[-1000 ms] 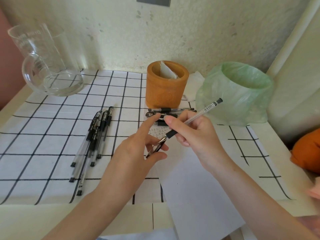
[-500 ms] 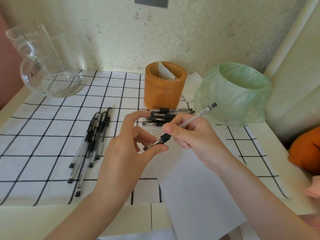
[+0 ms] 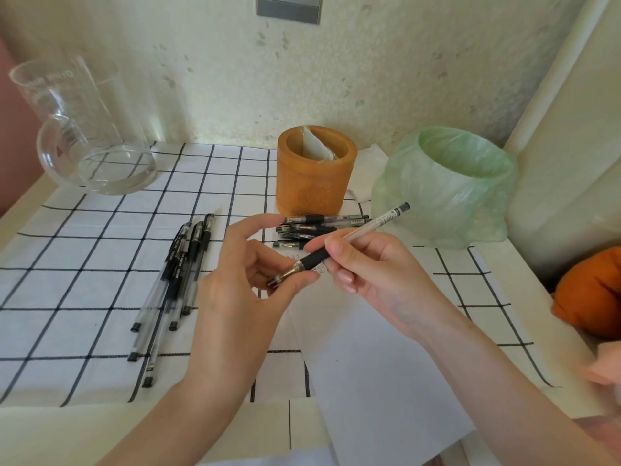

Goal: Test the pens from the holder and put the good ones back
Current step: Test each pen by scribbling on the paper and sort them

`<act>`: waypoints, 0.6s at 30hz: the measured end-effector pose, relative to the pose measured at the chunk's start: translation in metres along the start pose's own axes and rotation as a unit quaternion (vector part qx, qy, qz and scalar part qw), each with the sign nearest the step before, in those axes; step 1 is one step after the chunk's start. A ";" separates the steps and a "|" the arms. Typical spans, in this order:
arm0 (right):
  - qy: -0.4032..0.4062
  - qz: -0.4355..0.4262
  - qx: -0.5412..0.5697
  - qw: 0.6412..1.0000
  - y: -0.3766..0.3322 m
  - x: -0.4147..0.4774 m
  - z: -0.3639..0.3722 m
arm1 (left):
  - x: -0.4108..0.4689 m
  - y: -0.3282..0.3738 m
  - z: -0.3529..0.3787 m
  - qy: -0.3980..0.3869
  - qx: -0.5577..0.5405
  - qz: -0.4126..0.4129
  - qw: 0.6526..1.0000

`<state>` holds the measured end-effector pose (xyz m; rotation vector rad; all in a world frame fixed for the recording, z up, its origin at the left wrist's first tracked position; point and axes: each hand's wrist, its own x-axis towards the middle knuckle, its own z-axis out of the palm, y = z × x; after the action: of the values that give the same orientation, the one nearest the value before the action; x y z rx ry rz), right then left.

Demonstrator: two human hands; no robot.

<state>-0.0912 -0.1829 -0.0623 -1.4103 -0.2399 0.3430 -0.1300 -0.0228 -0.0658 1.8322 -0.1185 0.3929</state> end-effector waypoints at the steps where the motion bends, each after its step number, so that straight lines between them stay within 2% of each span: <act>1: 0.002 -0.002 0.005 1.000 0.001 0.000 0.001 | 0.000 0.000 0.001 0.002 0.006 0.007 1.000; 10: 0.022 0.016 0.010 1.000 0.001 -0.003 0.006 | 0.000 -0.003 0.004 -0.001 0.074 0.059 0.995; 14: 0.048 0.004 0.054 0.997 0.000 -0.005 0.009 | 0.006 -0.002 0.008 -0.004 0.032 0.016 0.999; 18: 0.059 -0.010 0.009 0.998 0.000 -0.006 0.012 | 0.009 -0.002 0.008 -0.025 -0.013 -0.026 0.999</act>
<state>-0.1008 -0.1739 -0.0601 -1.4039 -0.1542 0.2434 -0.1197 -0.0290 -0.0670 1.8170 -0.1102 0.3083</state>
